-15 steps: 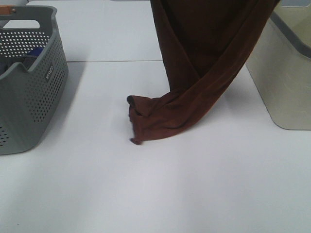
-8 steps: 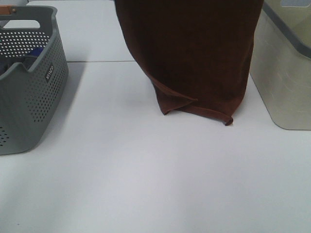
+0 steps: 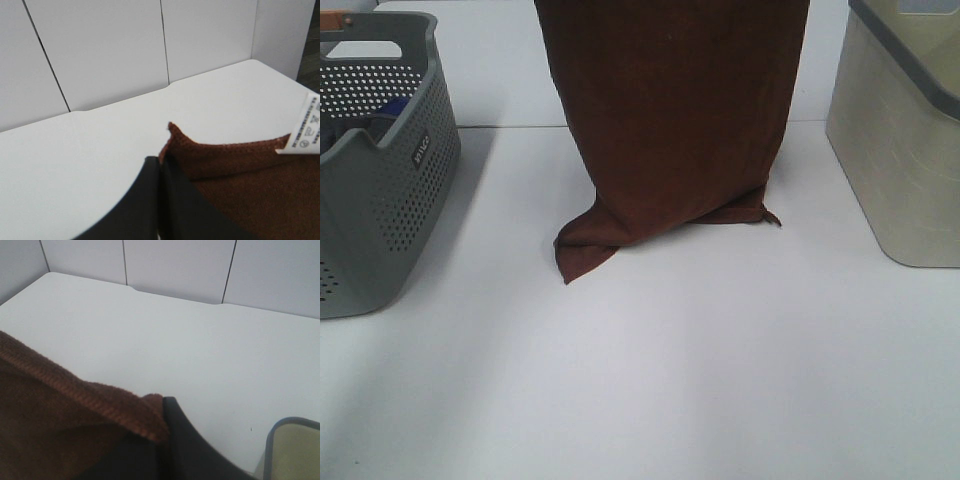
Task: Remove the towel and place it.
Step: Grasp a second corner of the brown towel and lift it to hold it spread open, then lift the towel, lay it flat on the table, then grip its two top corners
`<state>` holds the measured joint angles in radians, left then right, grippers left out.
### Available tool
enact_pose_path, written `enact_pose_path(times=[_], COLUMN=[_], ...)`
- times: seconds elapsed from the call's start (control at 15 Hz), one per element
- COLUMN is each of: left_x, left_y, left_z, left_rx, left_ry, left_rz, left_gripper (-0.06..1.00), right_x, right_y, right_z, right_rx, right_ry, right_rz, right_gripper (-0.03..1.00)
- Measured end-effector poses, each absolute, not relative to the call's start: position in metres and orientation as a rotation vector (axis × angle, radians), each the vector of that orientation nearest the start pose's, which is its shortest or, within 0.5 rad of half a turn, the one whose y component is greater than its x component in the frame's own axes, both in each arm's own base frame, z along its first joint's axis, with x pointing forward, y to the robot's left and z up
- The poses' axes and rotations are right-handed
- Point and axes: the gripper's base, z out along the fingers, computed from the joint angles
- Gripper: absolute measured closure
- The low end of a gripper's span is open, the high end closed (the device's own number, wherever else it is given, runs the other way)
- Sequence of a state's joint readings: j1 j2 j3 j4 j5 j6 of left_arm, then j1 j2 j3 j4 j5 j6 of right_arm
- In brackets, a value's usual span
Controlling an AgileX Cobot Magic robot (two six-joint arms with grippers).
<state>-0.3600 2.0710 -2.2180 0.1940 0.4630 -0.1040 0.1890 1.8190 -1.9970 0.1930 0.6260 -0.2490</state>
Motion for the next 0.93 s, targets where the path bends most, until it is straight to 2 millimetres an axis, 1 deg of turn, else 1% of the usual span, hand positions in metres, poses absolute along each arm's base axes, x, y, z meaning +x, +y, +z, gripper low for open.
enact_pose_path(times=[0.07,0.13,0.2,0.27,0.33,0.4,0.53,0.6,0.67,0.73,0.8,0.93], left_x=[0.482,0.492,0.495,0.498,0.496,0.494,0.482,0.475,0.471,0.470,0.472,0.483], left_y=[-0.166,-0.164,-0.163,-0.159,-0.155,-0.154,-0.149,-0.148,-0.146,-0.146,-0.146,-0.146], left_z=[0.395,0.386,0.385,0.395,0.409,0.418,0.458,0.474,0.483,0.484,0.481,0.459], left_rx=[0.292,0.268,0.262,0.259,0.264,0.266,0.256,0.250,0.251,0.259,0.266,0.270], left_ry=[1.750,1.716,1.697,1.573,1.478,1.430,1.263,1.201,1.172,1.168,1.192,1.355], left_rz=[-0.144,-0.163,-0.169,-0.178,-0.172,-0.172,-0.174,-0.177,-0.171,-0.156,-0.140,-0.104], left_gripper=[0.94,0.94,0.94,0.94,0.94,0.94,0.94,0.94,0.94,0.94,0.94,0.94], right_x=[0.433,0.445,0.448,0.453,0.452,0.451,0.442,0.437,0.432,0.429,0.427,0.429], right_y=[0.092,0.093,0.093,0.093,0.093,0.094,0.094,0.093,0.093,0.093,0.093,0.095], right_z=[0.431,0.424,0.422,0.427,0.438,0.446,0.478,0.492,0.500,0.503,0.501,0.487], right_rx=[-0.330,-0.313,-0.306,-0.297,-0.297,-0.298,-0.292,-0.293,-0.293,-0.302,-0.322,-0.371], right_ry=[1.870,1.830,1.811,1.713,1.650,1.617,1.513,1.474,1.466,1.482,1.519,1.631], right_rz=[0.162,0.152,0.149,0.122,0.107,0.101,0.097,0.093,0.104,0.110,0.109,0.098], right_gripper=[0.97,0.97,0.97,0.97,0.97,0.97,0.97,0.97,0.97,0.97,0.97,0.97])
